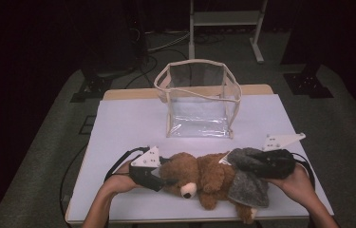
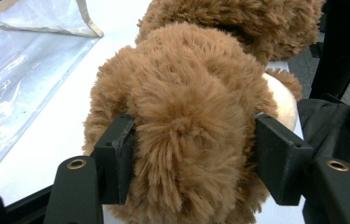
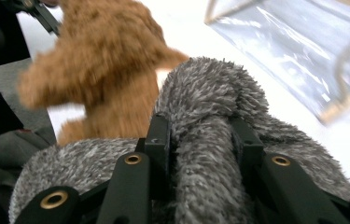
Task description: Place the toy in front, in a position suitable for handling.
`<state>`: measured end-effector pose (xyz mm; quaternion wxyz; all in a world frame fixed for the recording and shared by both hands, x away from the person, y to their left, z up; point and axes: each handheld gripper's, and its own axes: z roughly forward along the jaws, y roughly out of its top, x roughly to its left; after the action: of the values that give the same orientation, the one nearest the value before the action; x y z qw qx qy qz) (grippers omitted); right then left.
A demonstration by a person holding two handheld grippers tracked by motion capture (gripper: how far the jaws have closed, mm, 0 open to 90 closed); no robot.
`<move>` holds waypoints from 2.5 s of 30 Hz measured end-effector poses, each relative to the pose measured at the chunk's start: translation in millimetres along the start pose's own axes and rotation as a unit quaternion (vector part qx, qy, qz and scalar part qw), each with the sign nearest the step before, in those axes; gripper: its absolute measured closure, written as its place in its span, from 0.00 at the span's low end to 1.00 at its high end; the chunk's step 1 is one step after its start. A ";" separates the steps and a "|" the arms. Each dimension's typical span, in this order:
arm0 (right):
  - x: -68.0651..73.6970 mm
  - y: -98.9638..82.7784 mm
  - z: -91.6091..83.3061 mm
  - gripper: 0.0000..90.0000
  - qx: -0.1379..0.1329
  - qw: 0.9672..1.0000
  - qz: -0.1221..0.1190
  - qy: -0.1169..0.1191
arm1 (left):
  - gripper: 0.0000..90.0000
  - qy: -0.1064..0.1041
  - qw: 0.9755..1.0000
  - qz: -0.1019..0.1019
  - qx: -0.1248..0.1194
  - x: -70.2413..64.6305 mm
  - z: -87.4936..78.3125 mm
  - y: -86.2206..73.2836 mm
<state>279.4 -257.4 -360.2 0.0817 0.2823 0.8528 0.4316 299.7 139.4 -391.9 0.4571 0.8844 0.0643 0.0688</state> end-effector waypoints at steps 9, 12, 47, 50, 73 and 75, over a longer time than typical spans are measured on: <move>-11.6 -36.5 -30.8 0.72 -0.008 0.998 0.045 -0.034 | 0.41 0.001 1.000 0.004 0.003 -0.6 0.3 1.6; -14.2 -38.8 -38.2 0.72 -0.018 0.998 0.052 -0.041 | 0.40 0.001 1.000 0.004 0.006 -0.8 0.4 2.0; 19.4 -10.6 29.6 0.72 -0.048 0.997 0.012 0.052 | 0.03 0.005 0.999 -0.030 0.016 -0.3 26.8 23.5; 20.6 -16.9 24.6 0.72 -0.047 0.997 0.014 0.052 | 0.03 -0.006 0.999 -0.030 0.019 -0.6 39.6 30.8; -31.6 38.9 43.6 0.72 -0.060 0.998 0.021 0.027 | 0.44 0.071 0.994 0.019 0.085 55.2 25.1 68.0; -36.9 46.6 50.1 0.72 -0.057 0.998 0.020 0.028 | 0.44 0.082 0.992 0.024 0.087 61.8 22.1 68.4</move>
<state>348.2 -221.4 -358.3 0.0654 0.2817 0.8229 0.4890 367.9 93.4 -344.7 0.3693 0.9137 0.0863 0.1462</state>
